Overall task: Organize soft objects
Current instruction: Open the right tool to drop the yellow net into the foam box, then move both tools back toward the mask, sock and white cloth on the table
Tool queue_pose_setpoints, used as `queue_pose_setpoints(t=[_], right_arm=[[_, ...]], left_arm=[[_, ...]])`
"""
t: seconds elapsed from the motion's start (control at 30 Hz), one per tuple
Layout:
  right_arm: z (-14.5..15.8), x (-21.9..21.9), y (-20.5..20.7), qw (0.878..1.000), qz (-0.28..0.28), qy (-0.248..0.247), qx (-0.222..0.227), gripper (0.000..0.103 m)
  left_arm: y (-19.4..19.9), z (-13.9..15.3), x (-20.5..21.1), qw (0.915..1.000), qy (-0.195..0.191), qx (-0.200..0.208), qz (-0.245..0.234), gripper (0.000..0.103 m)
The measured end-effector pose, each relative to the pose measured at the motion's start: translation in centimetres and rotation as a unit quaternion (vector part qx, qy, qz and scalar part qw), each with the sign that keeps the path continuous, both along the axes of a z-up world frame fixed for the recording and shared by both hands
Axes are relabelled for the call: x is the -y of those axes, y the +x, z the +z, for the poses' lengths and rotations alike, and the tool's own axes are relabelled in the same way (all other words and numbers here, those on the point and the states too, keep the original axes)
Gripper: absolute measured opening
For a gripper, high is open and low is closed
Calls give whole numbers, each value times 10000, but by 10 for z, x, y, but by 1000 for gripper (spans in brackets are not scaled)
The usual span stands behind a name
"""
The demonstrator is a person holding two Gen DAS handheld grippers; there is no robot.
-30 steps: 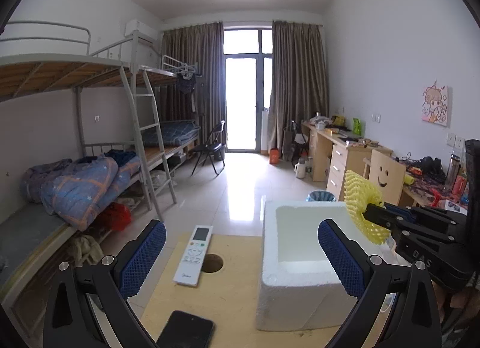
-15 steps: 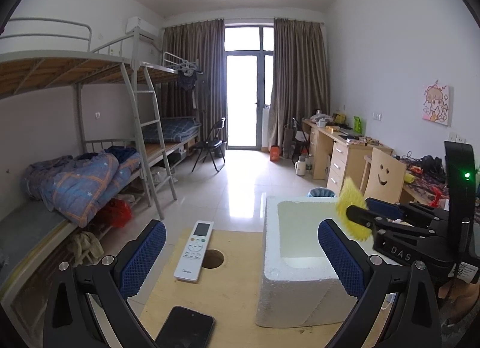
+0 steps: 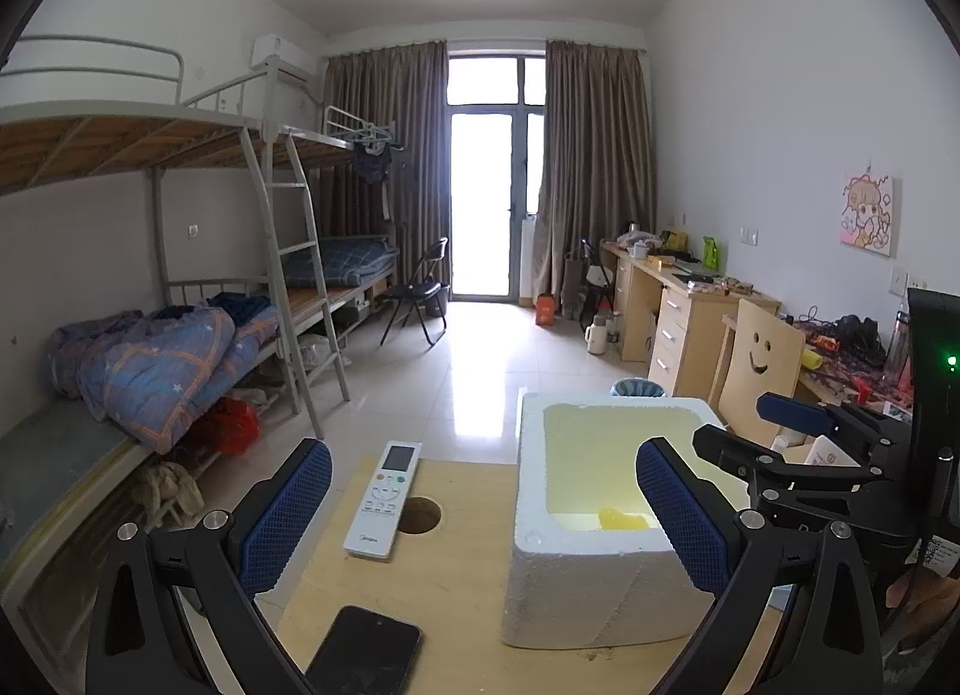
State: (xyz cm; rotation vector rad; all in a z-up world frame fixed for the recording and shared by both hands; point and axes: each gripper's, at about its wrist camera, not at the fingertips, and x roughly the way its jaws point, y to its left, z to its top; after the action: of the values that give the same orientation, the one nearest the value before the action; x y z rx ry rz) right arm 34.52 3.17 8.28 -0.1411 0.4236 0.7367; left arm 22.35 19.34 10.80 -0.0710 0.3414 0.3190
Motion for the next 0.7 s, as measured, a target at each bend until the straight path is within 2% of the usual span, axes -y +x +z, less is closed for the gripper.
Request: queue_pose_setpoints(t=[0.3, 0.43, 0.7], right_arm=[[24, 27, -27, 9996, -146, 158, 190, 78], [32, 41, -46, 9990, -194, 250, 306, 89], [48, 71, -87, 9970, -355, 473, 492, 102]], left_arm=[[-20, 12, 18, 9999, 29, 133, -105, 102], [-34, 20, 28, 9996, 89, 229, -167, 102], [-69, 27, 53, 9986, 127, 385, -341, 102]])
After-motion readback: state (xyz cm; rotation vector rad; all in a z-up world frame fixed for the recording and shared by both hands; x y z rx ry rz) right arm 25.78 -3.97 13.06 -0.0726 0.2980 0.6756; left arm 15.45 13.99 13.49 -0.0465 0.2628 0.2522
